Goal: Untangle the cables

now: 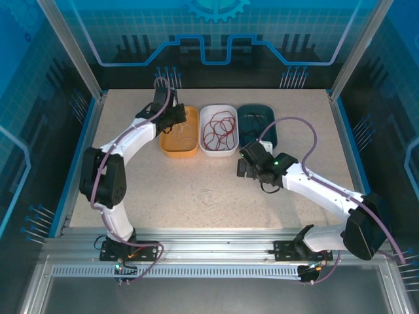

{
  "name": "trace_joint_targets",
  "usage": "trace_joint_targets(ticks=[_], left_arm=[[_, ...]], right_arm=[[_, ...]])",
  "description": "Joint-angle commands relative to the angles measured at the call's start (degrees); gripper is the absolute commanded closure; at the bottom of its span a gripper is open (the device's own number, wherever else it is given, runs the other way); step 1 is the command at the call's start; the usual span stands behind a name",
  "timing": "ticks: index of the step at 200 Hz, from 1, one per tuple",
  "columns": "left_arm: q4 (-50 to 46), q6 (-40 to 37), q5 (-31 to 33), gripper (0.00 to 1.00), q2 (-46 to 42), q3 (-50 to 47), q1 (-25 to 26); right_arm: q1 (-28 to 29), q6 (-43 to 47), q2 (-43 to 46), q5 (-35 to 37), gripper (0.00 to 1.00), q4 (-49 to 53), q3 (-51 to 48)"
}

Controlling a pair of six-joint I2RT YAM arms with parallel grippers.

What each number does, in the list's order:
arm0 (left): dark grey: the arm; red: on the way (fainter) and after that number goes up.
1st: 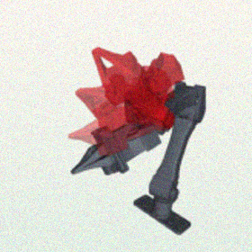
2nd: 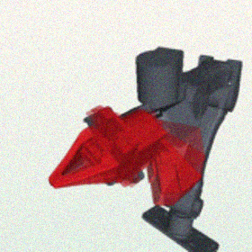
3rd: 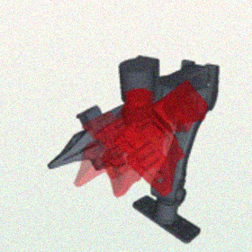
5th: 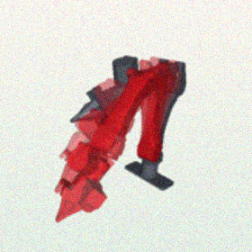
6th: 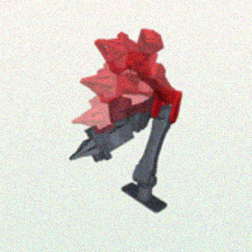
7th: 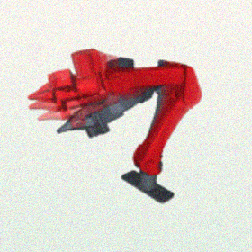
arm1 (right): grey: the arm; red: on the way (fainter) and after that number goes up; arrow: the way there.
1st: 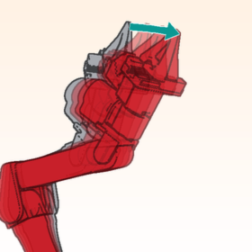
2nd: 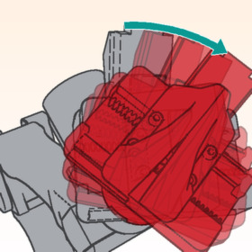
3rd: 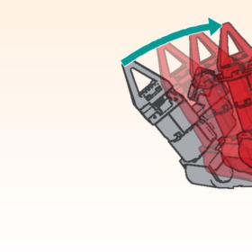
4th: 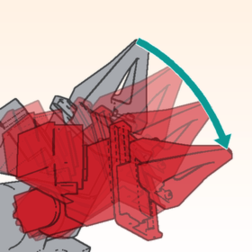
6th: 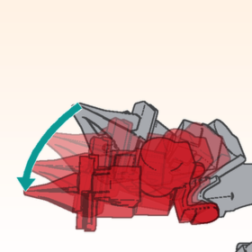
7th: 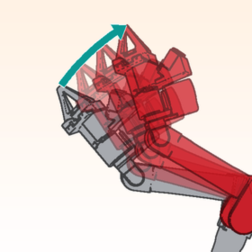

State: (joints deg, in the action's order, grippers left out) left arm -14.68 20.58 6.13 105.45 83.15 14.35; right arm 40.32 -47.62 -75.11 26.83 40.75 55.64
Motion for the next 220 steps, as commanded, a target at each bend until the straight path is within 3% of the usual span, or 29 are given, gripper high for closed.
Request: trace_joint_targets(ticks=[1, 38, 50, 102, 176, 220], left_arm=[[-5.85, -0.47, -0.05, 0.97, 3.66, 4.04, -0.64], [-8.99, -0.19, 0.19, 0.88, 8.11, 7.11, -0.68], [-9.66, -0.44, 0.36, 0.77, 9.01, 7.69, -0.64], [-10.61, -0.68, -0.63, 0.46, 9.19, 9.03, -0.64], [-9.25, 0.43, -3.17, 0.02, -3.15, 2.07, -0.16], [-8.86, -0.13, -1.33, 0.01, -13.32, -4.41, 2.14]], right_arm=[[1.25, -2.06, -1.06, 2.08, 0.0, 3.18, 2.47], [2.2, -3.11, -2.4, 3.16, 0.0, 4.01, 4.01], [2.15, -3.56, -3.27, 3.37, 0.0, 5.03, 5.1], [3.14, -4.08, -8.29, 4.6, 0.0, 11.36, 10.9], [3.56, -5.55, -7.7, 4.8, 0.0, 9.78, 10.41], [3.76, -3.84, -6.61, 4.58, 0.0, 7.17, 8.85]])
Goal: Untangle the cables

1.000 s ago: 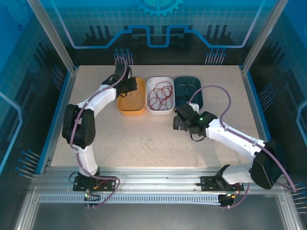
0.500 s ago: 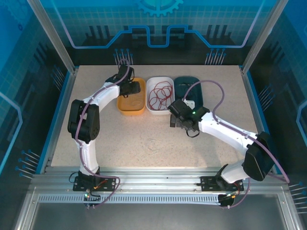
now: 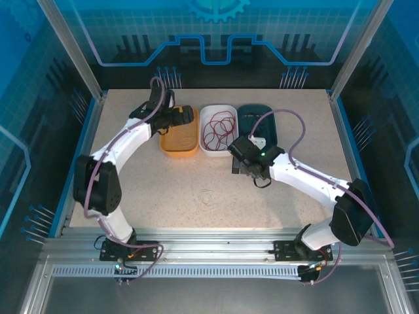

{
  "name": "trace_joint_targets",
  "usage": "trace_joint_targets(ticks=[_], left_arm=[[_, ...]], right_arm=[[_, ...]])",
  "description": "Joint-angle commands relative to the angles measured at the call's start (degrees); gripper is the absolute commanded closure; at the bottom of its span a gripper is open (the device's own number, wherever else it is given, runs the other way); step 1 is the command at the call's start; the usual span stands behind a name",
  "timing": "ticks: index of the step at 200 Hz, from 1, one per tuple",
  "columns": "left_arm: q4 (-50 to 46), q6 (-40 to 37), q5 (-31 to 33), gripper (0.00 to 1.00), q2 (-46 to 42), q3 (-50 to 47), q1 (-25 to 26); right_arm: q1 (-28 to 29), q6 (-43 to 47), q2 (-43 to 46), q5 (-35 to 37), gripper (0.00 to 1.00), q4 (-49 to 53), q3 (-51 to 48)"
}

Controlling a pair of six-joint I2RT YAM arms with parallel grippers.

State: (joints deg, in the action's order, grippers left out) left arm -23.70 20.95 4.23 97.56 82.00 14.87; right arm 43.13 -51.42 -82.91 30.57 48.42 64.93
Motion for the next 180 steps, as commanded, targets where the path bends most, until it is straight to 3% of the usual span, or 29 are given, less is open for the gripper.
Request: trace_joint_targets(ticks=[1, 69, 131, 180], left_arm=[[0.2, -0.57, 0.59, 0.01, -5.61, -3.38, 1.72], [0.91, -0.96, 8.5, 0.01, -22.46, -17.94, 12.32], [-6.53, 5.93, 14.96, 0.01, -35.85, -30.26, 23.26], [-5.0, 14.47, 15.56, 0.01, -34.45, -36.24, 35.39]], right_arm=[[0.96, -0.02, 1.19, 0.87, 0.0, -0.43, -0.38], [1.97, 0.47, -3.47, 3.89, 0.0, 6.68, 4.43], [1.62, 0.09, 2.67, 4.97, 0.0, 3.5, -0.76], [-2.02, -2.39, 10.23, 2.68, 0.0, 1.61, -6.51]])
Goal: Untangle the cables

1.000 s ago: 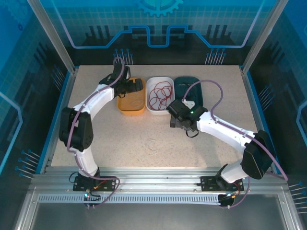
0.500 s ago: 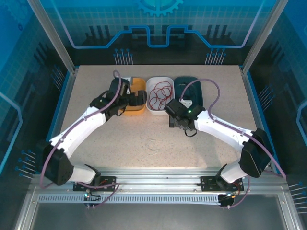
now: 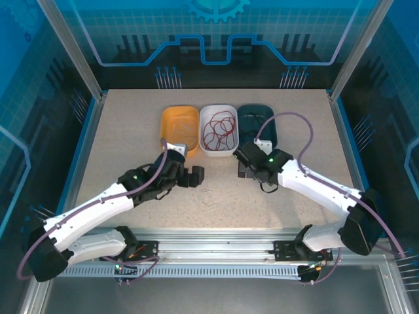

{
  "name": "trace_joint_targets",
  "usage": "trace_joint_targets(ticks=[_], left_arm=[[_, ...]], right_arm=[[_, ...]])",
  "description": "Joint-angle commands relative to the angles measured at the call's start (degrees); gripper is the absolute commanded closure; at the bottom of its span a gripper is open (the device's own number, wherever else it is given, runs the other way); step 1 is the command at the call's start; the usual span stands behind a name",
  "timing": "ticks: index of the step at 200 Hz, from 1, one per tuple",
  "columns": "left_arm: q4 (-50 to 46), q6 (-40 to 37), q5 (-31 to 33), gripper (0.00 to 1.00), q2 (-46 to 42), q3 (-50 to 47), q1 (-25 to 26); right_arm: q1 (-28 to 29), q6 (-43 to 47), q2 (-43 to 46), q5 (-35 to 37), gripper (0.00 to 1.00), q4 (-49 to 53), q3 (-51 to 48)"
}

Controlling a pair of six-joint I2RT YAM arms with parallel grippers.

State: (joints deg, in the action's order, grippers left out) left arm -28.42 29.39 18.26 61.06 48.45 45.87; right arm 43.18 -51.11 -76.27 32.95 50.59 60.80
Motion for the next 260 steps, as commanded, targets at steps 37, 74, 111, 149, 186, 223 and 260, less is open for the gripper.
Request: trace_joint_targets(ticks=[37, 74, 111, 149, 186, 223, 260], left_arm=[[1.02, 8.88, -0.25, 0.07, 9.43, -2.82, 7.85], [1.48, 7.7, 0.17, 0.28, 15.44, -1.77, 7.92], [3.28, 6.21, -4.34, 0.33, 21.7, -1.24, 7.93], [3.36, 6.05, -1.89, 0.43, 27.42, -0.18, 7.58], [5.09, 5.96, -2.08, 0.65, 31.19, 0.02, 5.59], [4.93, 5.5, -2.15, 0.99, 31.2, 0.92, 4.85], [0.56, 4.49, 2.41, 1.0, 24.67, 2.51, 3.88]], right_arm=[[-3.33, -2.14, 7.77, -0.25, 0.0, -2.07, -5.21], [-3.64, -2.14, 9.49, -0.38, 0.0, -2.56, -6.48], [-3.73, -2.15, 9.39, 0.18, 0.0, -2.6, -6.68], [-3.72, -3.11, 10.42, 2.12, 0.0, -2.95, -7.39], [-3.89, -2.84, 11.49, 3.47, 0.0, -3.78, -8.06], [-3.83, -3.09, 11.91, 4.66, 0.0, -4.44, -8.78], [-4.02, 4.62, 14.42, 4.47, 0.0, -11.63, -12.69]])
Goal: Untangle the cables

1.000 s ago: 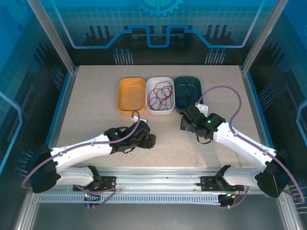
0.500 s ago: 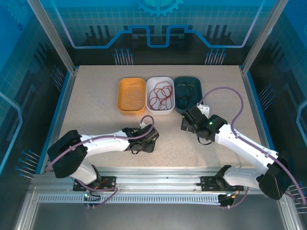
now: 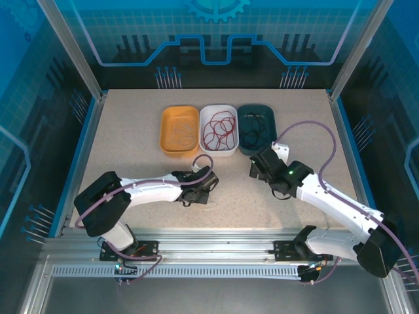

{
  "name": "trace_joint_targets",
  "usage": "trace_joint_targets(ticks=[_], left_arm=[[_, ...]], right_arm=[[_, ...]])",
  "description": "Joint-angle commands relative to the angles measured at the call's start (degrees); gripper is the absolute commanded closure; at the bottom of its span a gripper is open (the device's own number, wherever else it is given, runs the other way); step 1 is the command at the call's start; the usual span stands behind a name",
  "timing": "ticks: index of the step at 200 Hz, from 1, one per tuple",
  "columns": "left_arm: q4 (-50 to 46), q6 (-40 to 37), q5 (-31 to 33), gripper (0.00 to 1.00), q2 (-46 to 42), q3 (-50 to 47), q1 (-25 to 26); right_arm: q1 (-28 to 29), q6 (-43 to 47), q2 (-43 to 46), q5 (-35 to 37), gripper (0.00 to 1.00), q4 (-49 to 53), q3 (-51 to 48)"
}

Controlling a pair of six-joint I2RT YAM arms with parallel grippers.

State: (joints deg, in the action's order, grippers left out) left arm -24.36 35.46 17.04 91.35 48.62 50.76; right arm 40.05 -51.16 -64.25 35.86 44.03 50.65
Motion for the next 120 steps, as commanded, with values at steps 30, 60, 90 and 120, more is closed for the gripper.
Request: trace_joint_targets(ticks=[30, 60, 90, 120], left_arm=[[-4.88, -5.04, 6.25, 1.0, -14.65, 3.83, -5.05], [0.64, -12.21, 6.64, 1.0, -18.1, 5.68, -14.53], [8.4, -18.58, 5.23, 1.0, -12.37, 10.93, -24.14], [11.0, -22.67, 2.97, 1.0, -1.62, 19.81, -30.52]], right_arm=[[-1.75, 12.82, 4.67, -1.77, 0.0, -11.76, -5.19], [-4.08, 16.34, 5.41, -1.28, 0.0, -14.21, -5.59], [-6.54, 18.47, 4.52, -1.23, 0.0, -14.87, -4.41], [-7.41, 20.69, 4.62, -0.67, 0.0, -16.06, -4.06]])
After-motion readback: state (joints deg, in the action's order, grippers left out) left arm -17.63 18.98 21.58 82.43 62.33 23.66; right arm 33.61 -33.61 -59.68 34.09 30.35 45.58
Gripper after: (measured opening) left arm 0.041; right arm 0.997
